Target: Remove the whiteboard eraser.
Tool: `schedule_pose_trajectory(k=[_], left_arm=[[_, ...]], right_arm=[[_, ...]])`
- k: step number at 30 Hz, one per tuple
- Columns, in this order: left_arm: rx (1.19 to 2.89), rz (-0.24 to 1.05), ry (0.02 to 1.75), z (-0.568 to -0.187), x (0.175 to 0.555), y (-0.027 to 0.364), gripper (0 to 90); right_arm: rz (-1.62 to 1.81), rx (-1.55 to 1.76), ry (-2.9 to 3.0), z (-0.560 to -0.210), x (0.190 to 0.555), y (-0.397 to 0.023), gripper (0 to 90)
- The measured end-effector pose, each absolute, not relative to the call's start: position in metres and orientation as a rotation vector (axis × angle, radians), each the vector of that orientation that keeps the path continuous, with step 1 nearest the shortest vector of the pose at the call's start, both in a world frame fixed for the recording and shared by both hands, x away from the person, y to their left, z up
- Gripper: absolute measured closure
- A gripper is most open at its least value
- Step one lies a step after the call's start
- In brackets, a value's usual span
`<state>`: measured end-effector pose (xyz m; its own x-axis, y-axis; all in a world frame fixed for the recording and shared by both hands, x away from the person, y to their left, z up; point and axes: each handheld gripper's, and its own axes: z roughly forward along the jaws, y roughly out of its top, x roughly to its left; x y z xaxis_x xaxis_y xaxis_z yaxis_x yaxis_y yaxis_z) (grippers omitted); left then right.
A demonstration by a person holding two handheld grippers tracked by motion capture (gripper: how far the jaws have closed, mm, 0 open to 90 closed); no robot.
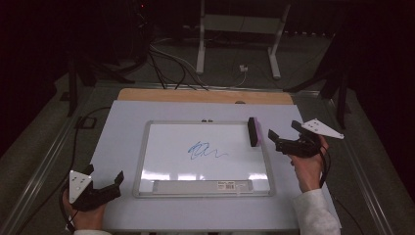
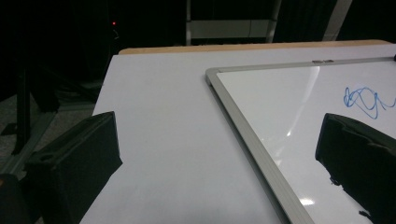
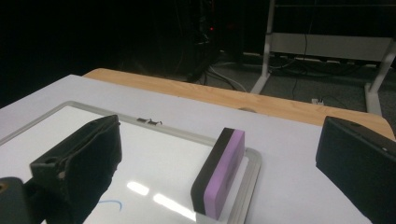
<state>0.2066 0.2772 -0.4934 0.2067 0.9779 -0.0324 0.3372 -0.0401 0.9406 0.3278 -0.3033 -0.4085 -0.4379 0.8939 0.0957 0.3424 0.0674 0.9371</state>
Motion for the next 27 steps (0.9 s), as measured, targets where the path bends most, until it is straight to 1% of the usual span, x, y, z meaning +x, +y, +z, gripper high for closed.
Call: schedule_pose_trajectory(k=[14, 27], left_arm=[[1.552, 0.867, 1.29, -0.494, 0.207, 0.277, 0.7], [1.555, 0.864, 1.29, -0.494, 0.207, 0.278, 0.6]], right_arm=[[1.344, 1.276, 1.853, -0.406, 0.352, -0.298, 0.4], [1.251, 1.346, 1.928, -0.423, 0.382, -0.293, 0.4]])
